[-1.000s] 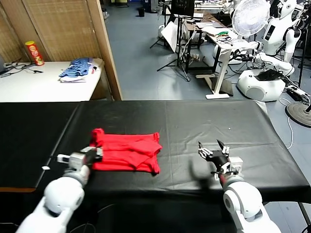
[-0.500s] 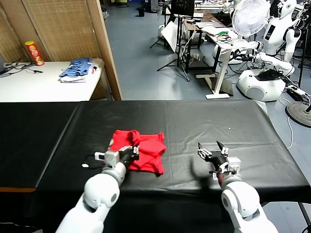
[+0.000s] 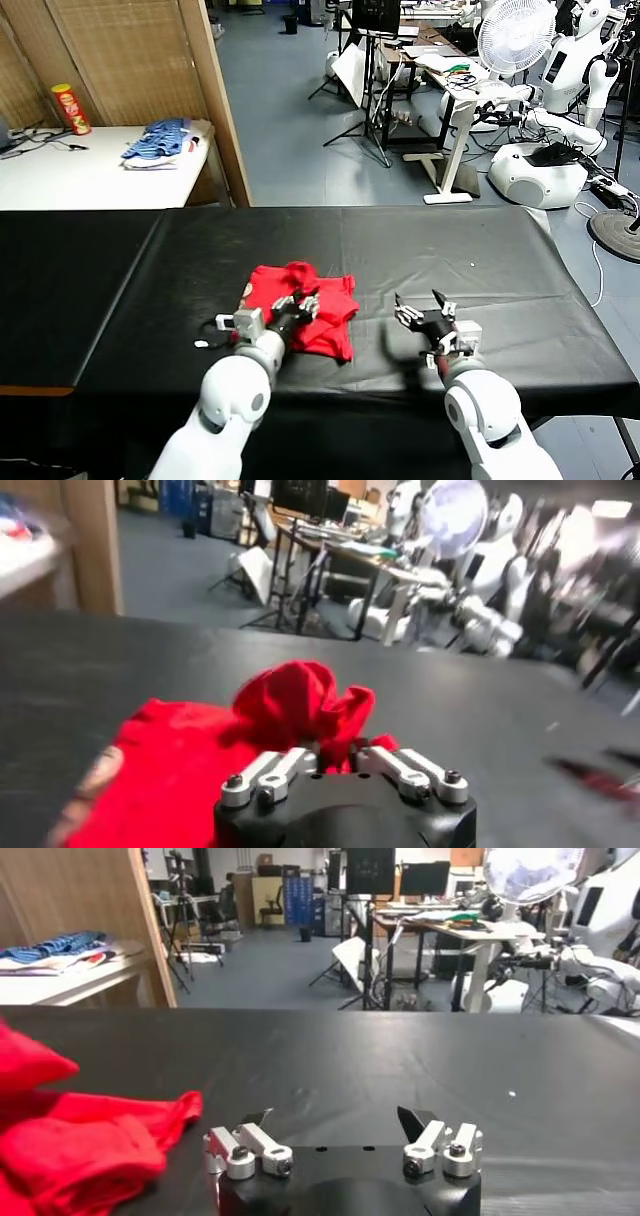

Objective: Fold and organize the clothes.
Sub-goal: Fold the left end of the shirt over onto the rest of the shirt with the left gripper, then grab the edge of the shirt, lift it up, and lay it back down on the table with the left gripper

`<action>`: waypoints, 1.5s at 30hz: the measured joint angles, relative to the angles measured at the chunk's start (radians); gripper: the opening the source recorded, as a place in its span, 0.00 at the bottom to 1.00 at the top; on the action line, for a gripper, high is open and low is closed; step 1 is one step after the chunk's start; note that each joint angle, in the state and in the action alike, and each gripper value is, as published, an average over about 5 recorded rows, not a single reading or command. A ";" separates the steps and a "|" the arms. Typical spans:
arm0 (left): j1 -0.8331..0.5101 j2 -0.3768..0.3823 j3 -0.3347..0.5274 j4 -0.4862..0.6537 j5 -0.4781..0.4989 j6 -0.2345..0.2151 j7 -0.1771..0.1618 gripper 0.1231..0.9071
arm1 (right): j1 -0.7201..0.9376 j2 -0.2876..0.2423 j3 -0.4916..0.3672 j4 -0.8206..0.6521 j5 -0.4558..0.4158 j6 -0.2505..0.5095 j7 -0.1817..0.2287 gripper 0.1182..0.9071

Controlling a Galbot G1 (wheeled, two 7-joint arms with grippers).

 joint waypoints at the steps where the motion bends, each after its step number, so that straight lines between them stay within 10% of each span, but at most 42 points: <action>1: 0.003 -0.012 -0.001 -0.004 -0.026 -0.004 -0.004 0.60 | 0.005 0.001 -0.006 -0.002 0.007 0.001 -0.006 0.86; 6: 0.012 -0.031 -0.015 -0.015 -0.034 -0.039 0.013 0.84 | 0.033 -0.006 -0.043 -0.005 0.049 0.004 -0.043 0.86; 16: 0.042 0.105 -0.114 -0.027 0.119 -0.100 0.086 0.86 | 0.177 0.011 -0.245 -0.087 0.011 -0.004 -0.052 0.86; 32: 0.059 0.175 -0.229 0.066 0.119 -0.127 0.133 0.86 | 0.166 0.030 -0.344 -0.137 -0.453 -0.043 0.018 0.86; 45: 0.066 0.119 -0.257 0.143 -0.142 -0.115 0.134 0.86 | 0.116 0.016 -0.234 -0.026 -0.176 0.045 0.038 0.86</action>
